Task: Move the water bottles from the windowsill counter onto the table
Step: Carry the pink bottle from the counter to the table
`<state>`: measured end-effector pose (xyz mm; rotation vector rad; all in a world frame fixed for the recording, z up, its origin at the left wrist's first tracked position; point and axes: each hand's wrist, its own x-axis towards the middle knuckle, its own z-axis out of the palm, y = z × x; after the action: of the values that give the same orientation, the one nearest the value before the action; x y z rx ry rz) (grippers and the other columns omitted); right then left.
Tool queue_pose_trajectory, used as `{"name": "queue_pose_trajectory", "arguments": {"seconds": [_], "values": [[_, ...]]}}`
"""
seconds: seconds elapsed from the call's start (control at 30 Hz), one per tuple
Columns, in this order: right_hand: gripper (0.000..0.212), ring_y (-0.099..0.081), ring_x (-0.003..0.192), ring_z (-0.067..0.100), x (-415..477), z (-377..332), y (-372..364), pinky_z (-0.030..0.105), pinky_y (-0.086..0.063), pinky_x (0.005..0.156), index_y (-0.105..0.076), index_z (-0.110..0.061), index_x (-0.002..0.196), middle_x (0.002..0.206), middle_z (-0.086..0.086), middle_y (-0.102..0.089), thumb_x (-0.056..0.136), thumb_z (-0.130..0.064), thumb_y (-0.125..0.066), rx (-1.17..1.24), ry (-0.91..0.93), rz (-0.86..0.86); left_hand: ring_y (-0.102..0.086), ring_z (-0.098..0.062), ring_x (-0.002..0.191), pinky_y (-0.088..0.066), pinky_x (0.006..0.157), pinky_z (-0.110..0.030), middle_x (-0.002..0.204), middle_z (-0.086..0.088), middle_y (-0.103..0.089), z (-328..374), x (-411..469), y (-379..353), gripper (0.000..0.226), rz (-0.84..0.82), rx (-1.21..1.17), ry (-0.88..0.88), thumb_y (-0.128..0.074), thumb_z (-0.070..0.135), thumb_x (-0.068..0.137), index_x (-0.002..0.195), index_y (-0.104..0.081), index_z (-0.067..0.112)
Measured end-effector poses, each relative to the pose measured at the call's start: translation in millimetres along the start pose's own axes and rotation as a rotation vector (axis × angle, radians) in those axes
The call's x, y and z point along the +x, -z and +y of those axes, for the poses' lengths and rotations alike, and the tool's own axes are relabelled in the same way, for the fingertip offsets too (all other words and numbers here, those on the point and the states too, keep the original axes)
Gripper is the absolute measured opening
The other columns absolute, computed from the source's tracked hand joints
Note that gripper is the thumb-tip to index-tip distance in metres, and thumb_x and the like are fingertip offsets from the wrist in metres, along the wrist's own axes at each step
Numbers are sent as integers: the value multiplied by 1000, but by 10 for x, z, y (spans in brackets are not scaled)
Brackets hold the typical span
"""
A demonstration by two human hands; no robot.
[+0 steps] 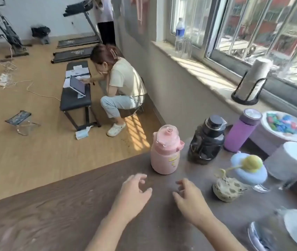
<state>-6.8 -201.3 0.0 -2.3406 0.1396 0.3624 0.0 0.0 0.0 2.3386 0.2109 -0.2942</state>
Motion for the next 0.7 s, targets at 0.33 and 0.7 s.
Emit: {"name": "queue_pose_trajectory", "arguments": {"seconds": [0.33,0.7], "values": [[59,-57,95,10,778,113,58,19,-44,78,-48,-23,128,107,-9,-49,79,-20,-80,119,108,112,-64,-16,120,-55,96,-36,123,9,-60,293,779,-214,67,56,18,-61,-86,49,69,127,-59,31],[60,-71,96,1,895,33,115,25,-58,83,-56,-34,110,103,-15,-73,67,-8,-90,251,169,84,-66,0,120,-58,103,-33,126,24,-68,165,890,-197,89,70,-211,-188,-98,46,54,133,-57,44]]}}
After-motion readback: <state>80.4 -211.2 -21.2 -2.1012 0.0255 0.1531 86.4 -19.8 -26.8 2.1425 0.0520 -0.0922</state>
